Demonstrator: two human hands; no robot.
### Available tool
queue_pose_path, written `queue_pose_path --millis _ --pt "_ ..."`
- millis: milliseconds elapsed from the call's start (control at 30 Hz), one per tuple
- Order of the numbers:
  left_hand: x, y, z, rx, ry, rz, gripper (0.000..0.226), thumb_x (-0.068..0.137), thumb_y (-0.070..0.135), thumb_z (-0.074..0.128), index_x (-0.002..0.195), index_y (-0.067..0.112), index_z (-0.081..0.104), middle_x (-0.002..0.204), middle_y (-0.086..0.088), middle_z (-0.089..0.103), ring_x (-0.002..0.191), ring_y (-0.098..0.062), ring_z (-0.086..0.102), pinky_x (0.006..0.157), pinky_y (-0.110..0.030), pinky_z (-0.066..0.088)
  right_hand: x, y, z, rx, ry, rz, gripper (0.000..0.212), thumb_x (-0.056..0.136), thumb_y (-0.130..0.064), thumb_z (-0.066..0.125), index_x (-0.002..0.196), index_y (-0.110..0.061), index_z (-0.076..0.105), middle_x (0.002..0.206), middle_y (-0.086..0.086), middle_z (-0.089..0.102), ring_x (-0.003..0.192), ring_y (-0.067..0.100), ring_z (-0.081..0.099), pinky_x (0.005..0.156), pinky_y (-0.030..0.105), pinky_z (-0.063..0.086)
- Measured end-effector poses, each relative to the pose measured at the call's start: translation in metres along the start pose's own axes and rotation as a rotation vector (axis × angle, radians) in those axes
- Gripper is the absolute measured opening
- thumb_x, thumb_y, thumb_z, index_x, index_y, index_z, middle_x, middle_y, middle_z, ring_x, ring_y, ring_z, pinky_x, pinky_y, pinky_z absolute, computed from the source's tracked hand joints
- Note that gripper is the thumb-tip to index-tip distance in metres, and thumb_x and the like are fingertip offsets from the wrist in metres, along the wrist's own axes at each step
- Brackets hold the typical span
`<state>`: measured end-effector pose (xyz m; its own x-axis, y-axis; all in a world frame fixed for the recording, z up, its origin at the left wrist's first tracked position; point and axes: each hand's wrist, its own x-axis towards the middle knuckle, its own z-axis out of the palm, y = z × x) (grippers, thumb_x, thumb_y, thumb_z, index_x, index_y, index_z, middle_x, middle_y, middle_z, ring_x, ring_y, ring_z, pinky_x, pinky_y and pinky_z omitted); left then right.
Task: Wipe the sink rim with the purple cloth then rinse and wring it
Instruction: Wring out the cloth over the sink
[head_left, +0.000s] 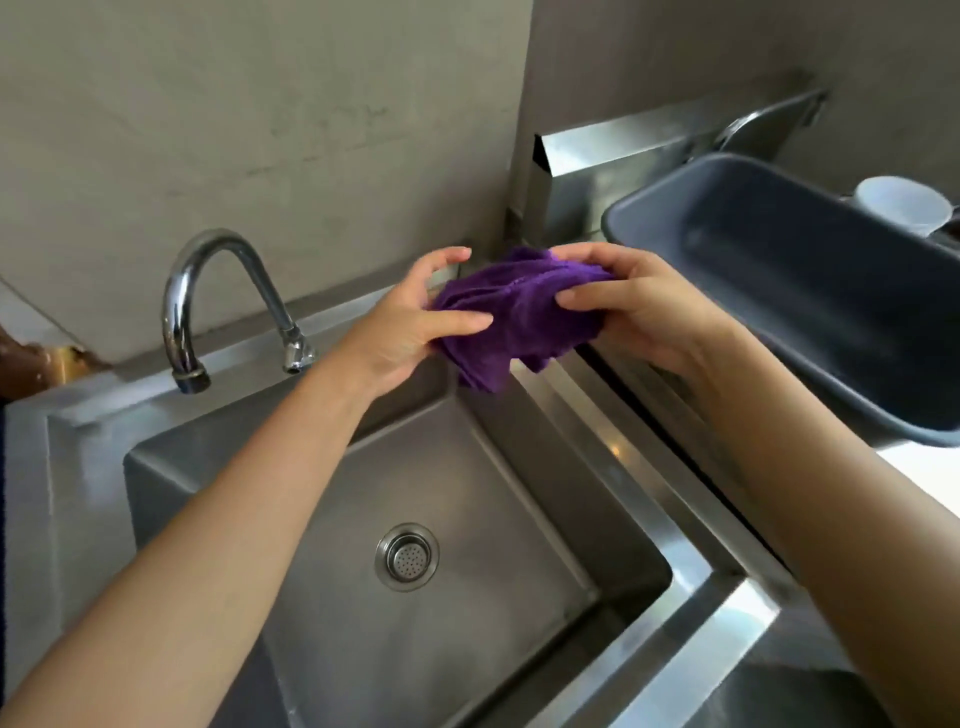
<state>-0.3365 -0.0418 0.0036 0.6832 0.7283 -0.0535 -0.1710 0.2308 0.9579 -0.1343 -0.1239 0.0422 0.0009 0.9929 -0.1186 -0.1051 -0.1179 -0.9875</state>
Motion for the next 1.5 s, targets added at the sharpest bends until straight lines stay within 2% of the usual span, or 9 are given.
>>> queue_pose_path --millis 233,333,567,700,867,1033,1233,1367,1500 --pt "0.039 0.054 0.073 0.607 -0.089 0.106 0.016 0.081 0.012 0.068 0.085 0.028 0.065 0.081 0.009 0.065 0.075 -0.003 0.061 0.076 -0.024 0.049 -0.038 -0.066 -0.060 -0.687 0.250 -0.074 0.015 0.079 -0.013 0.071 0.093 -0.019 0.070 0.081 -0.002 0.068 0.069 0.000 0.062 0.068 0.016 0.053" --pt "0.062 0.072 0.116 0.639 -0.068 0.177 0.014 0.083 0.015 0.067 0.082 0.027 0.060 0.082 0.005 0.062 0.079 -0.010 0.059 0.080 -0.032 0.050 -0.050 -0.098 -0.098 -0.863 0.317 -0.146 0.011 0.079 -0.020 0.073 0.089 -0.017 0.069 0.075 -0.001 0.065 0.066 0.007 0.061 0.070 0.028 0.054" --pt "0.124 0.079 0.211 0.210 0.099 0.226 0.019 0.089 0.001 0.054 0.079 0.017 0.050 0.075 0.001 0.060 0.058 -0.002 0.060 0.063 -0.019 0.049 -0.061 -0.115 -0.195 0.046 0.166 -0.187 0.041 0.077 -0.038 0.061 0.114 -0.020 0.056 0.101 -0.001 0.067 0.095 0.016 0.064 0.086 0.034 0.053" --pt "0.153 0.068 0.256 -0.114 0.110 0.122 0.013 0.089 -0.002 0.051 0.087 0.010 0.056 0.063 0.002 0.068 0.057 -0.009 0.064 0.056 -0.022 0.053 -0.055 -0.074 -0.220 0.076 0.094 0.071 0.061 0.086 -0.060 0.035 0.124 -0.017 0.054 0.121 0.010 0.062 0.108 0.022 0.061 0.093 0.038 0.049" --pt "0.175 0.046 0.259 -0.186 0.077 -0.022 0.034 0.090 -0.001 0.047 0.123 0.000 0.051 0.099 -0.014 0.063 0.084 -0.022 0.063 0.062 -0.027 0.055 -0.057 -0.054 -0.237 0.325 0.215 0.081 0.051 0.085 -0.042 0.057 0.122 -0.007 0.058 0.115 0.013 0.066 0.100 0.025 0.065 0.080 0.041 0.056" --pt "0.177 0.018 0.237 -0.054 -0.104 -0.216 0.034 0.084 0.000 0.049 0.114 0.013 0.056 0.102 -0.007 0.062 0.089 -0.021 0.062 0.076 -0.036 0.054 -0.049 -0.070 -0.262 0.045 0.578 -0.062 0.011 0.089 -0.022 0.061 0.080 -0.016 0.064 0.076 0.003 0.065 0.068 0.015 0.061 0.073 0.032 0.054" --pt "0.193 0.009 0.237 -0.006 -0.293 -0.486 0.039 0.081 0.040 0.058 0.106 0.013 0.070 0.113 -0.008 0.068 0.107 -0.021 0.063 0.097 -0.036 0.048 -0.044 -0.089 -0.270 0.127 0.058 0.010 0.032 0.080 -0.007 0.060 0.112 -0.012 0.061 0.094 0.005 0.068 0.084 0.017 0.067 0.083 0.032 0.056" --pt "0.204 0.005 0.242 -0.028 -0.171 -0.278 0.024 0.088 0.015 0.057 0.111 0.016 0.063 0.111 -0.008 0.069 0.104 -0.022 0.064 0.094 -0.036 0.050 -0.037 -0.082 -0.287 0.052 0.142 0.168 0.034 0.074 0.006 0.063 0.106 -0.003 0.062 0.089 0.007 0.071 0.079 0.016 0.069 0.071 0.027 0.058" --pt "0.210 -0.002 0.246 -0.021 -0.001 -0.130 0.029 0.087 0.007 0.059 0.113 0.018 0.058 0.111 -0.006 0.066 0.104 -0.022 0.063 0.091 -0.035 0.051 -0.033 -0.056 -0.299 0.066 0.351 0.249 0.018 0.079 -0.011 0.069 0.095 -0.018 0.064 0.098 0.006 0.067 0.090 0.023 0.064 0.082 0.040 0.054"
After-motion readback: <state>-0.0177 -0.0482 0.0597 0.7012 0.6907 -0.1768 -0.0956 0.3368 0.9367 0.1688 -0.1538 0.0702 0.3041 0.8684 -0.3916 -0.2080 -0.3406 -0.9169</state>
